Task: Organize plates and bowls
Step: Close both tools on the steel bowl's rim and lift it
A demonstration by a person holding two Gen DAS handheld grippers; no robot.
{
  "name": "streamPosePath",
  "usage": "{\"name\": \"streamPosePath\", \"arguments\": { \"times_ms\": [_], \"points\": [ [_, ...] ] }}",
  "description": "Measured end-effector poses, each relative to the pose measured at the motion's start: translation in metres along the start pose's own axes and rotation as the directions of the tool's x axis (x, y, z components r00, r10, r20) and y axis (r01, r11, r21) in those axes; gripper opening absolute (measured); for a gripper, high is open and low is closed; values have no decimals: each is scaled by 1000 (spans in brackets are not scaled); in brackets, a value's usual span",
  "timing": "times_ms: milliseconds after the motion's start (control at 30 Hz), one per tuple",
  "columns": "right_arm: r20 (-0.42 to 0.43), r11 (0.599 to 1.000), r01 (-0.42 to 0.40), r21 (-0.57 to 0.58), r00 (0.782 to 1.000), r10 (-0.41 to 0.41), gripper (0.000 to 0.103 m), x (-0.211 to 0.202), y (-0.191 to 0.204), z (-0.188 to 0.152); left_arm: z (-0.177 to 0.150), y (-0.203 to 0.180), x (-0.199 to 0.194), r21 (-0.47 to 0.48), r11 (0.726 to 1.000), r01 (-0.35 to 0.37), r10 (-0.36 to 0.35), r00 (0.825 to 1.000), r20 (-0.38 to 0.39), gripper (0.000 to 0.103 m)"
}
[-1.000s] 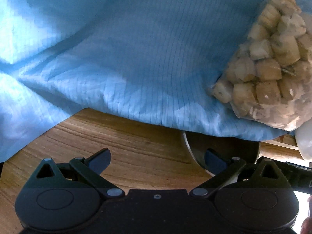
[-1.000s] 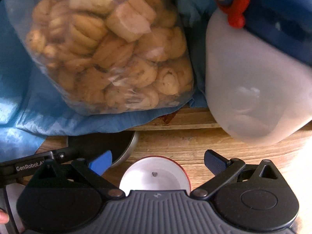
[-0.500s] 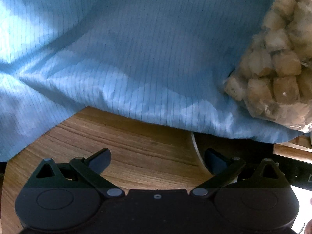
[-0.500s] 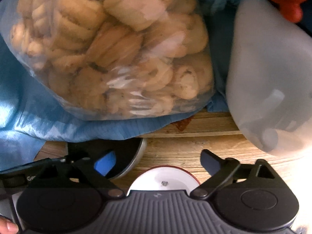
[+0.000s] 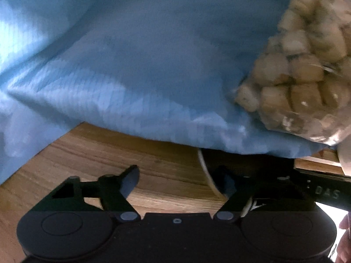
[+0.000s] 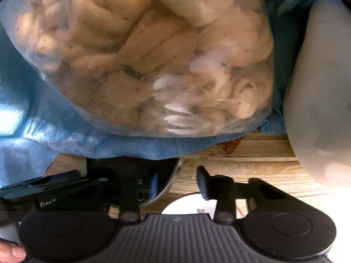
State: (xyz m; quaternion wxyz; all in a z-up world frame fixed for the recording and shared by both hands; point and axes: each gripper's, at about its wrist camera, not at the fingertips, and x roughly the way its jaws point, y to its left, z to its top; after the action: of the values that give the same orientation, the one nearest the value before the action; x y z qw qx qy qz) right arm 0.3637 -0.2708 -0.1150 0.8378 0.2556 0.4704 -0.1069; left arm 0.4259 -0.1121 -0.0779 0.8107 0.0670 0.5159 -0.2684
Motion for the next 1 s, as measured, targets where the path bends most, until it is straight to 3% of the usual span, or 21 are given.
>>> {"name": "streamPosePath", "arguments": {
  "times_ms": [200,367,600,1000],
  "points": [
    [-11,999,-51,15,999,51,22,2,4,-5,5,-13,-9,52,999,12,-13,1000,10,42],
    [-27,996,-79,34,996,80,20,3,9,-5,6,-20,-16,98,995,7,-6,1000,-17,17],
    [-28,996,-89,-3,996,89,20,0,29,-21,-10,-2,-31,24,1000,12,-12,1000,-27,17],
    [-19,991,-115,-67,993,114,20,-11,72,-73,-60,24,-72,11,999,-42,42,999,13,16]
  ]
}}
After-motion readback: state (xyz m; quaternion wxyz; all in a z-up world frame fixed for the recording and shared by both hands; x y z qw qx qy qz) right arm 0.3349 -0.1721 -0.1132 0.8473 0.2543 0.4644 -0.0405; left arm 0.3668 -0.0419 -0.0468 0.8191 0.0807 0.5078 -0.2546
